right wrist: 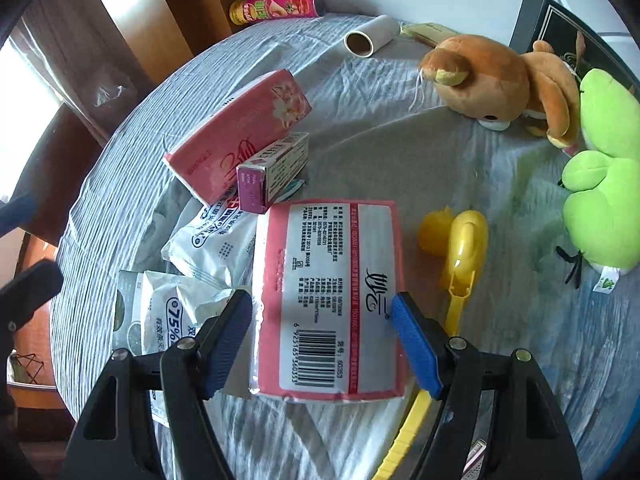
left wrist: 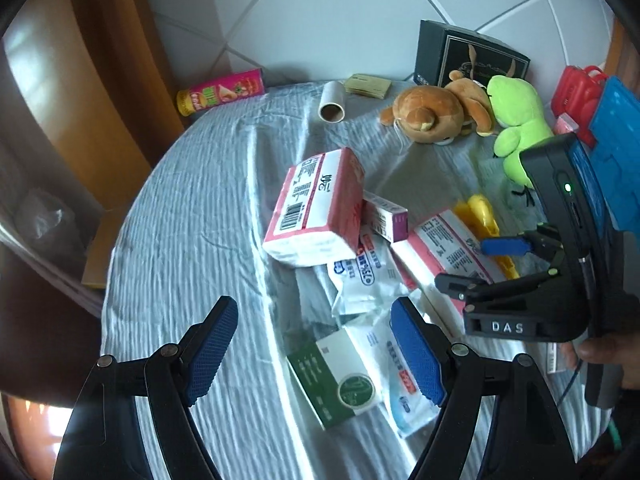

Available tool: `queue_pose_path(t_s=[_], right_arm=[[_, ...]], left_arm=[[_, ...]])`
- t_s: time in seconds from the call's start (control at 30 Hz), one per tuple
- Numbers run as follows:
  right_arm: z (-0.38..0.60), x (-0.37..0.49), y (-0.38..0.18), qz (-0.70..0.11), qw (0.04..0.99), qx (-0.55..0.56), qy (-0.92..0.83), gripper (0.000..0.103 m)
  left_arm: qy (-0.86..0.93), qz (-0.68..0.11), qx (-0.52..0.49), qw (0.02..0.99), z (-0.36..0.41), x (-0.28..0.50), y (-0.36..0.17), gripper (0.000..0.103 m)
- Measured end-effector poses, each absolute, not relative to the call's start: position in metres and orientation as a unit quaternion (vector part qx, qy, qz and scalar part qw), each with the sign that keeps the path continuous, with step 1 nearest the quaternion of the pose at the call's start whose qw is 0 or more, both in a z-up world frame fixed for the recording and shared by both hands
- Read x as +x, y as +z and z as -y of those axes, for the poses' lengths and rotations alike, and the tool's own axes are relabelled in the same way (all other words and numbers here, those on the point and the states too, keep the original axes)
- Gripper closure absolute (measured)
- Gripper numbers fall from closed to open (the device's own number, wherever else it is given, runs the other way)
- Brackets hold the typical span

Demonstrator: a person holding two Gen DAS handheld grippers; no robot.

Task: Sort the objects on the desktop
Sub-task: 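Grasp a pink-white tissue pack with the left tool while the right tool grasps another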

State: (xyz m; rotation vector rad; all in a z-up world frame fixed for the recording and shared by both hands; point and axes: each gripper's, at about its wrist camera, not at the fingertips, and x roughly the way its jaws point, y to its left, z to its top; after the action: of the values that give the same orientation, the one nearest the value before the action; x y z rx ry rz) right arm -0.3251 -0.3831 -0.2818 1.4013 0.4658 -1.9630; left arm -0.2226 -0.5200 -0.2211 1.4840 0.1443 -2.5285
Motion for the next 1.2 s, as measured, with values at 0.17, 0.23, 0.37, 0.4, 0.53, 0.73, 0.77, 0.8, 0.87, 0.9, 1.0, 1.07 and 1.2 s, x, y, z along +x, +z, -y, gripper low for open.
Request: queue_pose_path(t_s=[0.17, 0.23, 0.37, 0.4, 0.53, 0.73, 0.77, 0.8, 0.87, 0.9, 1.0, 1.07, 1.2], right_arm=[[0.390, -0.331, -0.289, -0.193, 0.321, 0.539, -0.755, 0.019], [0.391, -0.335, -0.292, -0.189, 0.319, 0.544, -0.753, 0.019], [0.392, -0.340, -0.295, -0.179, 0.320, 0.551, -0.749, 0.015], [0.393, -0.341, -0.296, -0.177, 0.320, 0.553, -0.749, 0.014], [0.398, -0.341, -0.299, -0.177, 0.317, 0.554, -0.749, 0.013], [0.408, -0.340, -0.304, -0.192, 0.310, 0.553, -0.749, 0.010], [0.409, -0.339, -0.305, -0.196, 0.308, 0.552, -0.750, 0.010], [0.411, -0.339, -0.306, -0.199, 0.305, 0.551, -0.751, 0.010], [0.413, -0.340, -0.308, -0.199, 0.300, 0.551, -0.753, 0.009], [0.412, -0.340, -0.308, -0.198, 0.301, 0.549, -0.754, 0.009], [0.408, -0.337, -0.307, -0.192, 0.305, 0.541, -0.760, 0.014], [0.401, -0.336, -0.303, -0.178, 0.306, 0.537, -0.766, 0.016], [0.387, -0.329, -0.286, -0.160, 0.311, 0.515, -0.783, 0.016]], left_arm=[[-0.836, -0.079, 0.542, 0.037, 0.554, -0.275, -0.254, 0.024], [-0.829, -0.084, 0.552, 0.027, 0.563, -0.291, -0.266, 0.024], [-0.818, -0.106, 0.565, -0.002, 0.578, -0.319, -0.285, 0.024], [-0.816, -0.113, 0.567, -0.011, 0.581, -0.325, -0.289, 0.024], [-0.810, -0.113, 0.574, -0.033, 0.587, -0.345, -0.301, 0.011], [-0.778, -0.137, 0.611, -0.044, 0.593, -0.368, -0.332, 0.007], [-0.777, -0.128, 0.616, -0.039, 0.590, -0.369, -0.336, 0.007], [-0.777, -0.115, 0.618, -0.032, 0.585, -0.370, -0.339, 0.006], [-0.785, -0.095, 0.612, -0.022, 0.576, -0.369, -0.338, 0.007], [-0.789, -0.091, 0.608, -0.016, 0.575, -0.367, -0.336, 0.008], [-0.800, -0.077, 0.595, 0.005, 0.573, -0.359, -0.328, 0.010], [-0.812, -0.045, 0.581, 0.029, 0.569, -0.350, -0.319, 0.011], [-0.837, -0.025, 0.545, 0.046, 0.552, -0.328, -0.288, 0.012]])
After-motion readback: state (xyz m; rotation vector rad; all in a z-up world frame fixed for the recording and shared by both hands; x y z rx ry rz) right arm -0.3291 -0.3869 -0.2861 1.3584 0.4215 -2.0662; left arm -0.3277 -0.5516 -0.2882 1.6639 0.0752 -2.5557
